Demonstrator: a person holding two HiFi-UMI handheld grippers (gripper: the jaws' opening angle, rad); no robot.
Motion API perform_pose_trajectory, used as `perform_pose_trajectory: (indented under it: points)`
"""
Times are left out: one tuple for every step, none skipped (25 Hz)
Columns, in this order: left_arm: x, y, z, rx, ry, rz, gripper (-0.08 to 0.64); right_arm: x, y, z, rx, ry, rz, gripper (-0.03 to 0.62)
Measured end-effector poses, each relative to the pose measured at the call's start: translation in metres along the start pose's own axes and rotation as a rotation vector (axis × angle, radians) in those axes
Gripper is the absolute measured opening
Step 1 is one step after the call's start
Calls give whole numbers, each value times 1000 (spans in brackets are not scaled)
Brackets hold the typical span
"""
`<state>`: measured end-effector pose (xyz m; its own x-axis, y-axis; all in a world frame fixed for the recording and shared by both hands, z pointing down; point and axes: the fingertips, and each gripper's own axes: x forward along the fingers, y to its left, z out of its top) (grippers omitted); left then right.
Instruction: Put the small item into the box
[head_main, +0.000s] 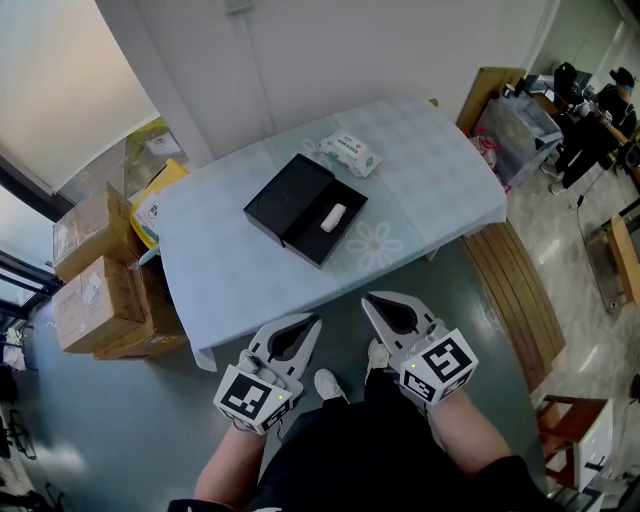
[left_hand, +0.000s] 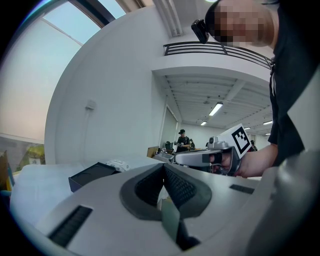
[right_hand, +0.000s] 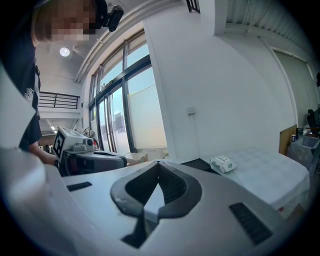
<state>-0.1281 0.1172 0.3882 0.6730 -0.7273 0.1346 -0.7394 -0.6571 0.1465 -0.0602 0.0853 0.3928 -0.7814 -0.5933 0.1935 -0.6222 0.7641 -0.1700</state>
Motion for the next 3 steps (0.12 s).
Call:
perform_pose_trajectory:
  points:
    - [0,0,0,-1,0,-1,8,1,0,0,0,1,-1,9]
    - [-1,1,-1,-2,0,-2,8,1,1,-1,0,2,-1,9]
    - [-1,1,-1,-4,0,-3,8,1,1,-1,0,3,-2,9]
